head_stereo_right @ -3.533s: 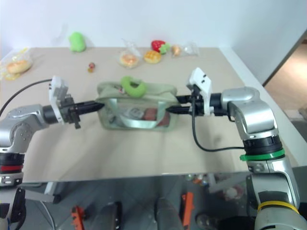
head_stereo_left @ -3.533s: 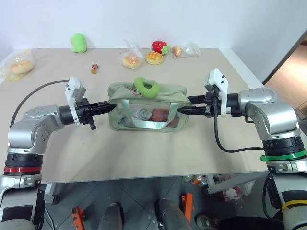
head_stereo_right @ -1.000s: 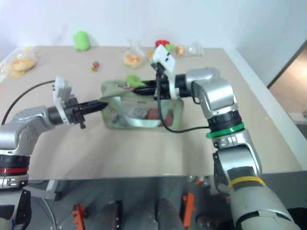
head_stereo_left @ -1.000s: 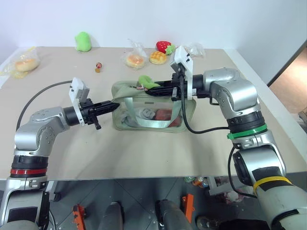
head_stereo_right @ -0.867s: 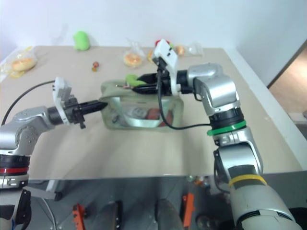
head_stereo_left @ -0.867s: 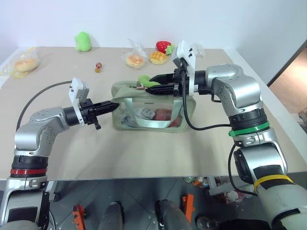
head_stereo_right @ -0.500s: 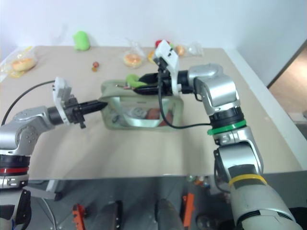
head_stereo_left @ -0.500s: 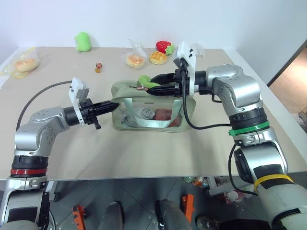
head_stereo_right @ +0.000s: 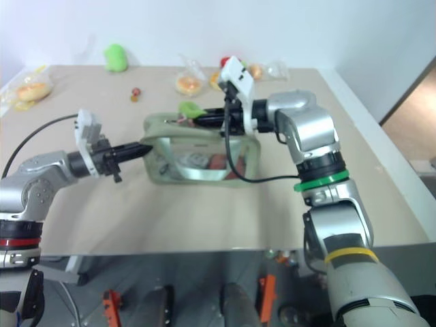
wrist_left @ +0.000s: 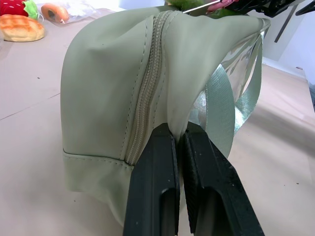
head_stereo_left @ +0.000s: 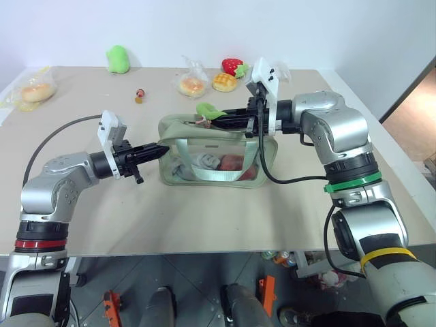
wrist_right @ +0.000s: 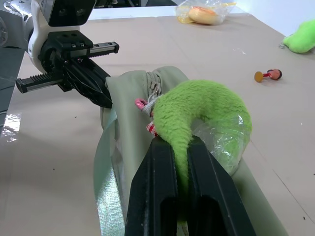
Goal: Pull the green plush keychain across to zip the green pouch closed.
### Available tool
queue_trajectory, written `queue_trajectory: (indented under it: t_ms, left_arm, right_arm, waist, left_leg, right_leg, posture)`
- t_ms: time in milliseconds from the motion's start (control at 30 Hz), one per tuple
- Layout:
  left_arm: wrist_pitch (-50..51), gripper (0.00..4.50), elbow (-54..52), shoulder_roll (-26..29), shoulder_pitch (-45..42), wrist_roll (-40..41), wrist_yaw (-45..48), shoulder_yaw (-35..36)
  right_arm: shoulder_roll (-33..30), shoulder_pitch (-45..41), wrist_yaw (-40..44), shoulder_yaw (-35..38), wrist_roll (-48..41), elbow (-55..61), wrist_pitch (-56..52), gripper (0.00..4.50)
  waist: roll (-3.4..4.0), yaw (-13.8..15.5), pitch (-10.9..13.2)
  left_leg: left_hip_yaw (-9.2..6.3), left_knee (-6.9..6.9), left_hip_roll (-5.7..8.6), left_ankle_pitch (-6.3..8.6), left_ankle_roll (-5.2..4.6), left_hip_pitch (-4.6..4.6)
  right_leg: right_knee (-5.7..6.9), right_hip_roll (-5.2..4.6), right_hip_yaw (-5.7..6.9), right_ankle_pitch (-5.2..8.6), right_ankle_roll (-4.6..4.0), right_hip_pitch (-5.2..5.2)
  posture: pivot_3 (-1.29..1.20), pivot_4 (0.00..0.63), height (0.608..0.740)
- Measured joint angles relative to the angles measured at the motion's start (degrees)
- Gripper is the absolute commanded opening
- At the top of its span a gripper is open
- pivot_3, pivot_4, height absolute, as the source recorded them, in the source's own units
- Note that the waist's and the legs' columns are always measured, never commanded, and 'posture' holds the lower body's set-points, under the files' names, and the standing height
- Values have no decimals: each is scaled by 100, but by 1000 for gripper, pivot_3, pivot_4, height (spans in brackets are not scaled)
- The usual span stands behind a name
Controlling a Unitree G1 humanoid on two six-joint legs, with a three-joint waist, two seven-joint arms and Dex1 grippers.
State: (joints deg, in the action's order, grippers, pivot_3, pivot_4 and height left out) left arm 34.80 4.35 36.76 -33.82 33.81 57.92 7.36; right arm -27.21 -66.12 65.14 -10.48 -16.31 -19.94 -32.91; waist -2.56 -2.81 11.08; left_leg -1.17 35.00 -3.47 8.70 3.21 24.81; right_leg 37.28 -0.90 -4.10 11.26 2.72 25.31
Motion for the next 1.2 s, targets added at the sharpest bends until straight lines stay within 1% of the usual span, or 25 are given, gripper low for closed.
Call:
queue_trajectory:
  t_ms: [67,233,400,467,533,633,733,833,933,1067,1200]
  left_arm:
    - [0,0,0,0,0,0,1,-1]
    - [0,0,-3,-12,-1,14,18,-28]
    - [-9,0,20,-21,-18,13,29,-33]
    - [-9,0,36,-43,-46,10,45,-63]
    - [-13,0,63,-43,-54,9,50,-59]
    - [-16,0,78,-40,-64,-1,46,-35]
    - [-7,0,77,-40,-63,1,62,-48]
    - [-6,0,66,-42,-62,14,114,-72]
    - [-3,0,65,-42,-59,19,116,-71]
    - [3,0,63,-37,-56,36,113,-67]
    - [6,0,62,-32,-48,40,101,-63]
  right_arm:
    - [-82,-21,8,0,62,-43,63,73]
    - [-669,-27,362,0,111,-43,315,73]
    - [-1585,46,731,6,379,15,859,73]
    - [-2184,396,899,-11,658,223,1374,73]
    - [-2516,611,972,-11,837,224,1625,73]
    - [-2753,738,956,-10,1084,209,1975,73]
    - [-3058,738,566,-14,1641,-37,2673,73]
    - [-3079,749,332,-23,1891,-175,3065,73]
    - [-3078,837,290,-16,1891,-147,3121,73]
    - [-3055,1228,131,-10,1940,96,3156,73]
    - [-2881,1729,-189,-78,2241,336,3245,73]
  waist:
    - [0,0,0]
    - [0,15,0]
    - [0,11,0]
    - [0,39,0]
    - [0,29,0]
    - [6,-11,3]
    - [8,-1,4]
    - [9,0,5]
    - [9,6,5]
    - [9,8,5]
    - [9,8,5]
  left_leg:
    - [0,0,0,0,0,0]
    - [0,0,1,0,0,4]
    - [2,-2,1,1,1,1]
    - [0,-4,2,1,1,3]
    - [7,-4,5,1,2,2]
    - [17,-4,6,1,2,-8]
    - [16,-3,6,1,2,-10]
    - [19,-1,13,1,3,-8]
    - [18,-2,14,1,3,-6]
    - [16,-6,15,1,2,-6]
    - [16,-7,15,1,2,-9]
  right_leg:
    - [0,0,0,0,0,0]
    - [-2,-1,1,3,1,1]
    - [-7,-2,0,5,0,1]
    - [-7,-2,2,10,0,-1]
    - [-10,-6,-2,11,-1,1]
    - [-9,-9,-9,10,-3,0]
    - [-9,-9,-8,9,-3,-1]
    - [-10,-15,-13,10,-3,0]
    - [-10,-16,-13,11,0,-2]
    - [-9,-16,-13,13,4,-1]
    - [-9,-15,-12,12,3,-2]
  posture:
    - [0,150,740]
    - [0,150,740]
    - [0,150,740]
    - [0,150,740]
    - [0,150,740]
    - [0,150,740]
    - [0,150,740]
    - [0,150,740]
    - [0,150,740]
    - [0,150,740]
    - [0,150,740]
